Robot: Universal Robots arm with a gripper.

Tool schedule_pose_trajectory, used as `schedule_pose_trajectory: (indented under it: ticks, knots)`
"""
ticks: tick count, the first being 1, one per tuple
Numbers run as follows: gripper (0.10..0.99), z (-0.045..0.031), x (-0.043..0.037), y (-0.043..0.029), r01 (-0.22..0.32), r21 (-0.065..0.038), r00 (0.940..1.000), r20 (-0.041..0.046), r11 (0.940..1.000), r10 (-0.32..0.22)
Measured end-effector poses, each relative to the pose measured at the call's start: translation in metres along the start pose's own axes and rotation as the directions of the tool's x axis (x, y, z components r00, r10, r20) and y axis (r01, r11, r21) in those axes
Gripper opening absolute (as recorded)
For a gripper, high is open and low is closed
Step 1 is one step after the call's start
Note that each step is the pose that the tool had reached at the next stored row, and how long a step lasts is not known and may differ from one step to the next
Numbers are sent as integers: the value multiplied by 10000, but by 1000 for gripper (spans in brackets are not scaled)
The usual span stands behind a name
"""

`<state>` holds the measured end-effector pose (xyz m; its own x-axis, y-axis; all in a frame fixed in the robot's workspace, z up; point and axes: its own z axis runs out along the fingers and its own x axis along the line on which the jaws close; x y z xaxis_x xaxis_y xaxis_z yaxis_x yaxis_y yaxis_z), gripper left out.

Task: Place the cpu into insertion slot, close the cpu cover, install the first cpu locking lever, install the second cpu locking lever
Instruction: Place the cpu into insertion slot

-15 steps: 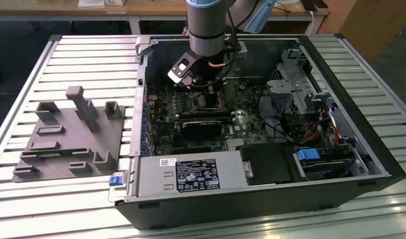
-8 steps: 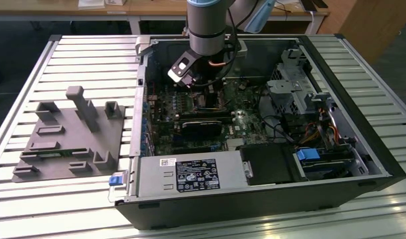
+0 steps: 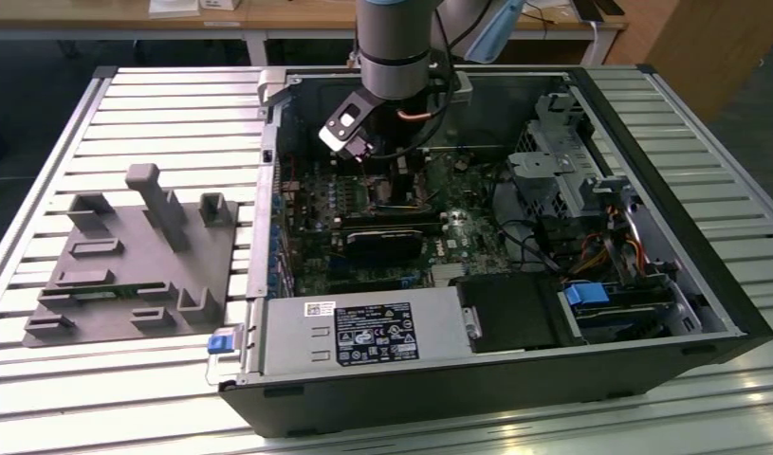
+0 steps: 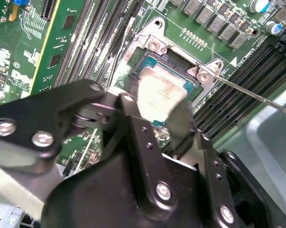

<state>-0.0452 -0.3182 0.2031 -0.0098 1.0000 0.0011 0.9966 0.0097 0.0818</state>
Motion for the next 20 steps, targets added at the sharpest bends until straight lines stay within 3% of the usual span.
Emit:
schedule_pose_trajectory:
  ticks: [2,3,5,6,9,20]
  knots:
    - [420,-4,0,1,-5,-3,10000,-4,10000,5]
    - [420,-5,0,1,-7,-3,10000,-5,10000,7]
    - [302,-8,0,4,-5,-1,10000,-4,10000,5]
    - [302,-10,0,5,-6,0,10000,-3,10000,6]
    - [125,-14,0,6,-12,0,10000,-3,10000,12]
    - [106,-31,0,8,-12,2,10000,-4,10000,12]
